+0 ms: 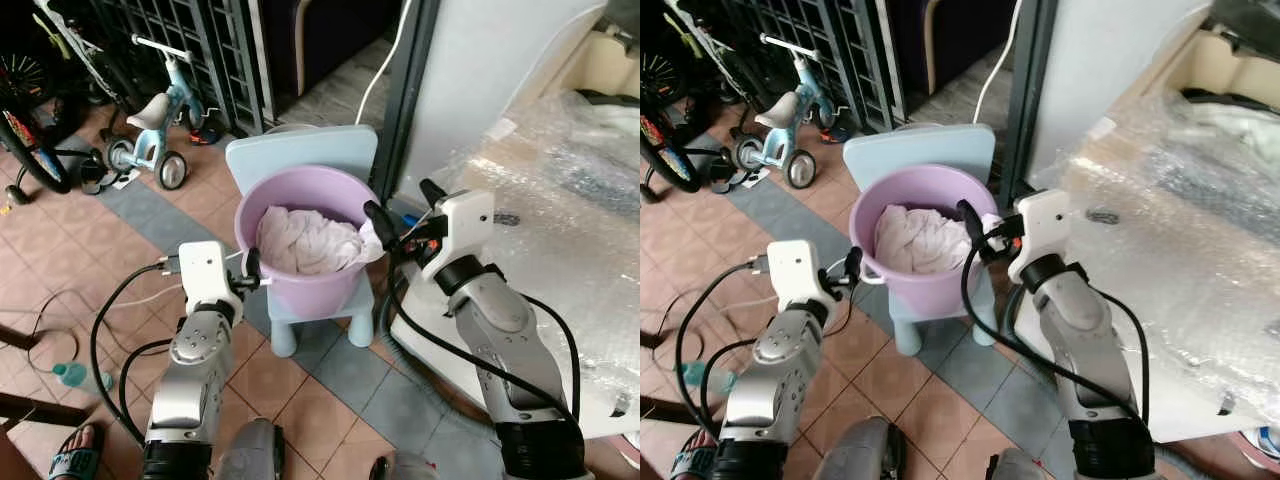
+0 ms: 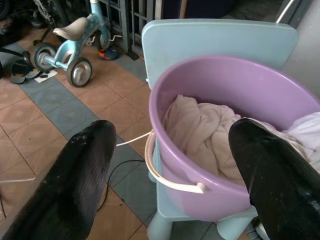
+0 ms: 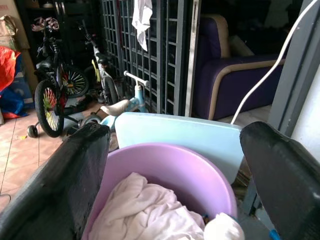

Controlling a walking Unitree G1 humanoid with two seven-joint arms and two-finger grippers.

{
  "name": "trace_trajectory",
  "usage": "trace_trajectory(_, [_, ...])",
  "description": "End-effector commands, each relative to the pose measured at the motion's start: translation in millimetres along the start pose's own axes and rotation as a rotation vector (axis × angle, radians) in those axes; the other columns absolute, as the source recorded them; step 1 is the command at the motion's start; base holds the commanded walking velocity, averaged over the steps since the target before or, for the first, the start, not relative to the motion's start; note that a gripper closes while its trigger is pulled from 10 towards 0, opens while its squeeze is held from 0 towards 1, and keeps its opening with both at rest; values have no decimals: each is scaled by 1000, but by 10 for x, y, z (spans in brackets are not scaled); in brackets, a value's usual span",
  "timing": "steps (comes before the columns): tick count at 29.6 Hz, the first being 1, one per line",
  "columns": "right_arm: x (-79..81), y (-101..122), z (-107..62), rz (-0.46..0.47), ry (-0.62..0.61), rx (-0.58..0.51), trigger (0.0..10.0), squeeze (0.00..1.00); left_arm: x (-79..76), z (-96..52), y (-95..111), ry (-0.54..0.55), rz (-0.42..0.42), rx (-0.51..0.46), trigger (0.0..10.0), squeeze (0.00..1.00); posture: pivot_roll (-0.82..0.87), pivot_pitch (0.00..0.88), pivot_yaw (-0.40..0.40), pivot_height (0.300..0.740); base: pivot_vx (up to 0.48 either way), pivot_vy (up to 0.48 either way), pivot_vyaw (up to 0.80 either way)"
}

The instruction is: Clothes washing

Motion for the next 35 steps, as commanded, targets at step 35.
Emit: trace_trajectory(35, [7, -695, -325, -153, -102, 312, 10000, 0, 165, -103, 24, 6, 11, -47, 10000, 0, 13, 111, 27, 740, 267, 0, 0])
Point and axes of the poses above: a point about 5 cm out from each wrist's last joint towards the gripper, its own z axis pointing out of the wrist towards the gripper, its own y axis along the axis of the wrist's last joint, x = y × z, the point moved 3 cm from there along z, pointing out of the wrist towards the gripper, and after that the axes turned 7 degrees about -z, right-handed, at the moved point
